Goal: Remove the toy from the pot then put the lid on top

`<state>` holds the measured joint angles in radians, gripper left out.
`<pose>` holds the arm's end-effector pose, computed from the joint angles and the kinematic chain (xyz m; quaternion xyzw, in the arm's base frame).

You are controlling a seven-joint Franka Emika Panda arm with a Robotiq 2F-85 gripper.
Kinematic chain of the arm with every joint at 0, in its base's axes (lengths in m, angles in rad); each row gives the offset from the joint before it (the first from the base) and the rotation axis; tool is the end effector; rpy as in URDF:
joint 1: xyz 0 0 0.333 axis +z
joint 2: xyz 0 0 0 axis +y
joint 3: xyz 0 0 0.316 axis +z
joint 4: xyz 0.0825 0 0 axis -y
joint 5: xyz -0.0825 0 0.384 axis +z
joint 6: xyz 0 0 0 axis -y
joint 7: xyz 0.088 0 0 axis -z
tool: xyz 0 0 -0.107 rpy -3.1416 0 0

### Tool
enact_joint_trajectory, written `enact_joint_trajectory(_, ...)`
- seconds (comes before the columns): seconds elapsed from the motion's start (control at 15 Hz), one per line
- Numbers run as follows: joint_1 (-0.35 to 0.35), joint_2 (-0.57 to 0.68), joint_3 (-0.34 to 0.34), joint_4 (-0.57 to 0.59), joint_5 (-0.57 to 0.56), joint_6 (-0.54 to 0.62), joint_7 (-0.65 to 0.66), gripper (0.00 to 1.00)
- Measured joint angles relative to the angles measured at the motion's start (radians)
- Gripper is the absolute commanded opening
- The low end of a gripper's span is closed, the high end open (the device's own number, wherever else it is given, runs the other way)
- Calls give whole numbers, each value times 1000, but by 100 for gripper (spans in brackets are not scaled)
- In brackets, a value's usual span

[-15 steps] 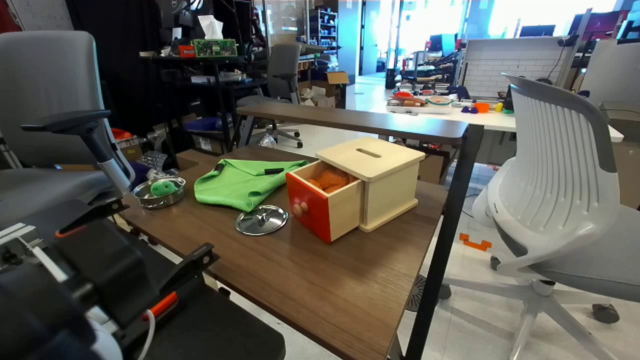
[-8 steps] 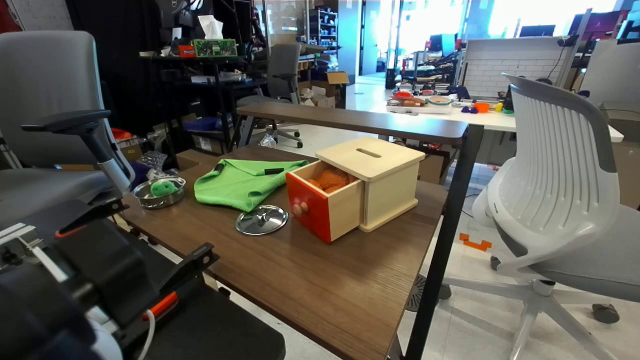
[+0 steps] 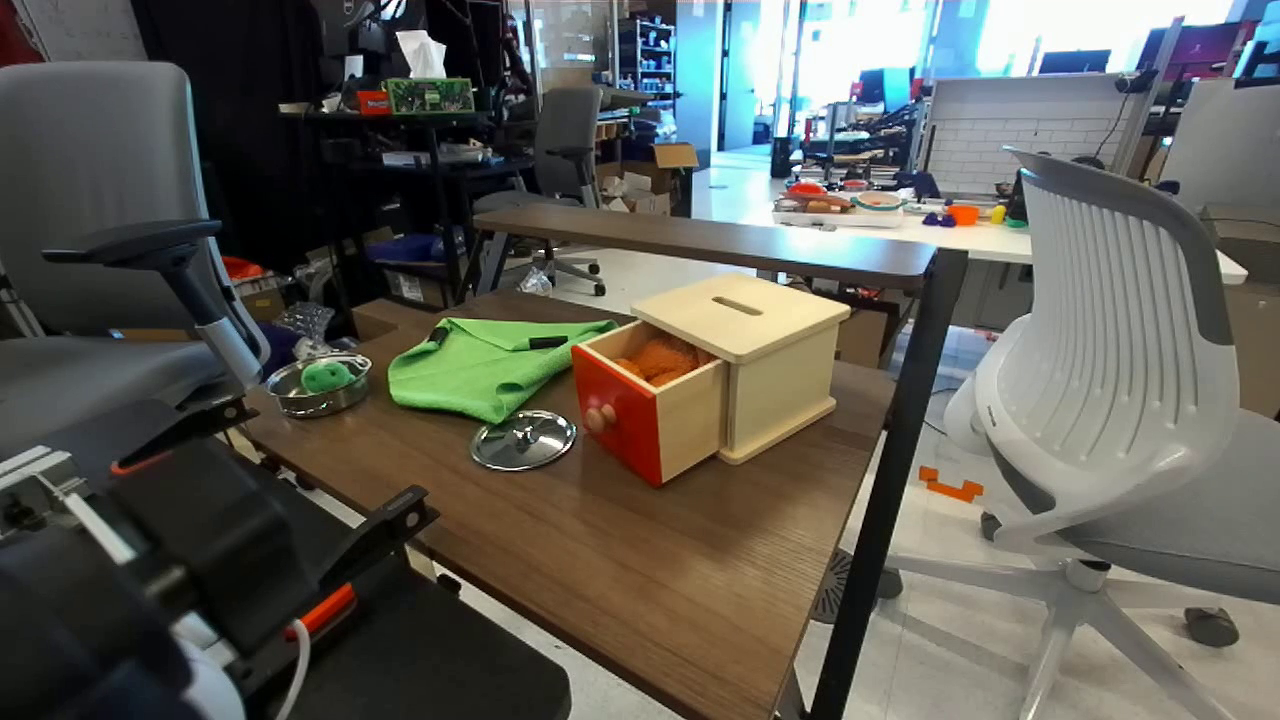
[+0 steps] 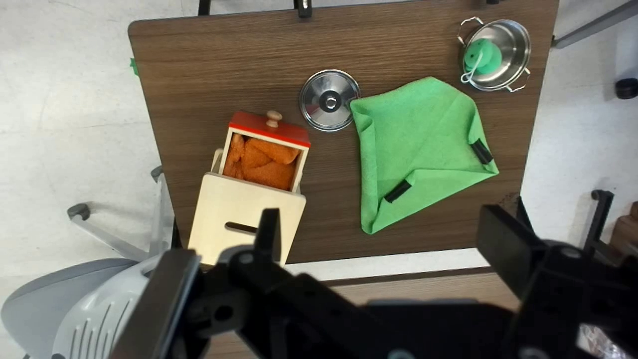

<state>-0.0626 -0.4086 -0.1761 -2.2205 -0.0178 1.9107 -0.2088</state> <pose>0.4274 -0.1139 0.5433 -0.9985 0.0069 -0.0512 0.0156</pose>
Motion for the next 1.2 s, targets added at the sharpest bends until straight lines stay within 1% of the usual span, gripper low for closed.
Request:
enact_joint_trajectory(0.13, 1, -1, 24, -25, -31, 6, 2, 100)
enact_joint_trajectory(0.27, 8, -6, 72, -84, -72, 26, 2, 100)
enact_joint_trajectory(0.53, 62, -14, 145, -215, -77, 93, 2, 100)
enact_joint_trajectory(0.87, 165, 0, 183, -373, -31, 265, -13, 100)
enact_joint_trajectory(1.2, 262, 88, 208, -506, 66, 469, -66, 100)
